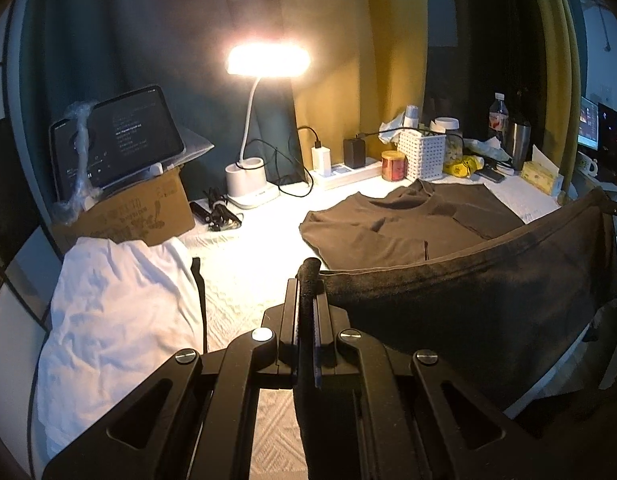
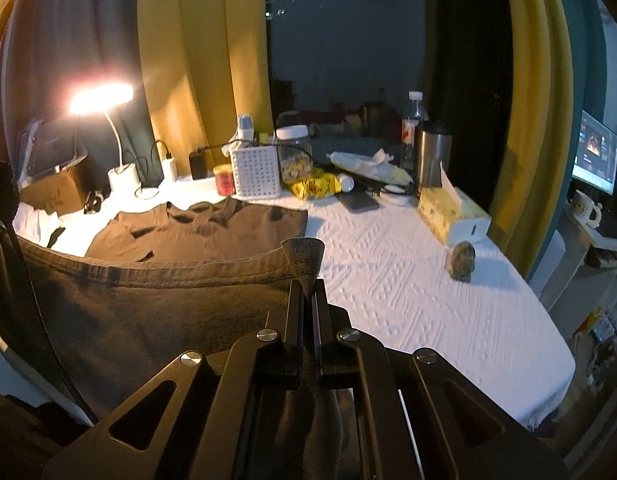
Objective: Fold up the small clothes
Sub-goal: 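Lift the hem with both grippers and fold it toward the collar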
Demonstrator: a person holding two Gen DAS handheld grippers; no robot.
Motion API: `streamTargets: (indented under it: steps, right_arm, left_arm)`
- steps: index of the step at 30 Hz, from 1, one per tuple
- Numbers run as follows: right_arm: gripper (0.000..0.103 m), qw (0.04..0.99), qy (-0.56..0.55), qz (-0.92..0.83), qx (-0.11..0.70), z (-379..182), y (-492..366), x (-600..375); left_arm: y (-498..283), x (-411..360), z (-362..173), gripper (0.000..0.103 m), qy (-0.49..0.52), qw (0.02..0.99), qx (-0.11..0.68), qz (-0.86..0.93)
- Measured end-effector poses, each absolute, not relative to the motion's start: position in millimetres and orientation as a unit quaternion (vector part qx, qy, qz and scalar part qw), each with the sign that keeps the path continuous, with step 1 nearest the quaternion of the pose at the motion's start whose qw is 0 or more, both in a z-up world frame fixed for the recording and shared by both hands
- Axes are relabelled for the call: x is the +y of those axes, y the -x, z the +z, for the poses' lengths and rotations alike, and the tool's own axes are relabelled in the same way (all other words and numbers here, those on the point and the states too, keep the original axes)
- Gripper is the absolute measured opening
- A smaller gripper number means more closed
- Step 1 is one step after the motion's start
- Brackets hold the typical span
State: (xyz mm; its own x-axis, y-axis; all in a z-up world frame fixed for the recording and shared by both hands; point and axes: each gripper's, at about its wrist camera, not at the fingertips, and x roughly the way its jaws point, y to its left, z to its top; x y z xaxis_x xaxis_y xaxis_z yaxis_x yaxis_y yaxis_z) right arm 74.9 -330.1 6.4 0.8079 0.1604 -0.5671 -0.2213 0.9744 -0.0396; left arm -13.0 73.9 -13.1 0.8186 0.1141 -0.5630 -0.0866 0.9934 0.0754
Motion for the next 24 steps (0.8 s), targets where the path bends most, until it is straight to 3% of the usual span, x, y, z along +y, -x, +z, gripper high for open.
streamTargets:
  steps: [24]
  right_arm:
    - [0.004, 0.955, 0.064, 0.105, 0.270, 36.3, -159.0, -316.3]
  left_arm:
    - [-63.1, 96.7, 10.6, 0.003, -0.009, 0.960, 0.272, 0.062]
